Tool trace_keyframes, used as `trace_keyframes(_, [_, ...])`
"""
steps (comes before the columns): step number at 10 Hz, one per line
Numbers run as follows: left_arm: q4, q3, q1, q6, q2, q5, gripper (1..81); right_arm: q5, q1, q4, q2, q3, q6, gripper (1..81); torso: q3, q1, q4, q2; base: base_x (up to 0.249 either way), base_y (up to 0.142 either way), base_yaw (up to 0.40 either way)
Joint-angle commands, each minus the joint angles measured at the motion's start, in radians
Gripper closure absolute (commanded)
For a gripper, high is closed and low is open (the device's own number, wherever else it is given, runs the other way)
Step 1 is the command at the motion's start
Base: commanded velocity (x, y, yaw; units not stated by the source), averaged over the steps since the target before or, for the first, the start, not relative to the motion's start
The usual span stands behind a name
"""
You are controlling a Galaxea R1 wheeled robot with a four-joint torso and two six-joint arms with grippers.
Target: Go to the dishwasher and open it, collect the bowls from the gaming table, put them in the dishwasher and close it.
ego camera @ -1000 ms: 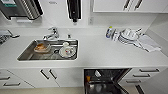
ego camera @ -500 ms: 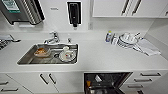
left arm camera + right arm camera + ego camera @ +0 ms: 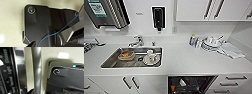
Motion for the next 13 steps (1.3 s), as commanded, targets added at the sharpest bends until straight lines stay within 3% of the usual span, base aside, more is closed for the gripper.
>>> trace_keyframes(1, [0.002,-0.003,0.006,-0.006,-0.016,0.043,1.0,-0.015,0.126,0.048,-0.042,0.056,0.003,1.0,0.000,-0.003,0.000,0.004,0.000,0.000,0.000])
trace_keyframes(3, [0.002,-0.004,0.006,-0.006,-0.016,0.043,1.0,-0.002,0.169,0.059,-0.045,0.104,0.003,1.0,0.000,0.020,0.000,-0.031,0.000,0.000,0.000])
trace_keyframes(5, [0.009,-0.004,0.006,-0.006,-0.016,0.043,1.0,0.037,0.246,0.057,-0.119,0.262,0.001,1.0,0.000,0.025,0.000,-0.039,0.000,0.000,0.000])
trace_keyframes(8, [0.014,-0.004,0.006,-0.004,-0.005,0.045,1.0,0.079,0.422,0.039,-0.415,0.667,-0.014,1.0,0.000,0.025,0.000,-0.039,0.000,0.000,0.000])
trace_keyframes(9, [0.014,-0.004,0.006,0.002,0.000,0.045,1.0,0.077,0.430,0.021,-0.485,0.733,-0.022,1.0,0.000,0.025,0.000,-0.039,0.000,0.000,0.000])
trace_keyframes(11, [0.035,-0.004,0.004,0.016,0.010,0.075,1.0,0.079,0.288,-0.102,-0.471,0.678,-0.053,1.0,0.000,0.025,0.000,-0.039,0.000,0.000,0.000])
trace_keyframes(12, [0.049,-0.004,0.003,0.017,0.011,0.078,1.0,0.079,0.218,-0.152,-0.419,0.589,-0.054,1.0,0.000,0.025,0.000,-0.039,0.000,0.000,0.000])
trace_keyframes(13, [0.049,-0.004,0.001,0.017,0.008,0.078,1.0,0.076,0.136,-0.248,-0.333,0.471,-0.054,1.0,0.000,0.025,0.000,-0.039,0.000,0.000,0.000])
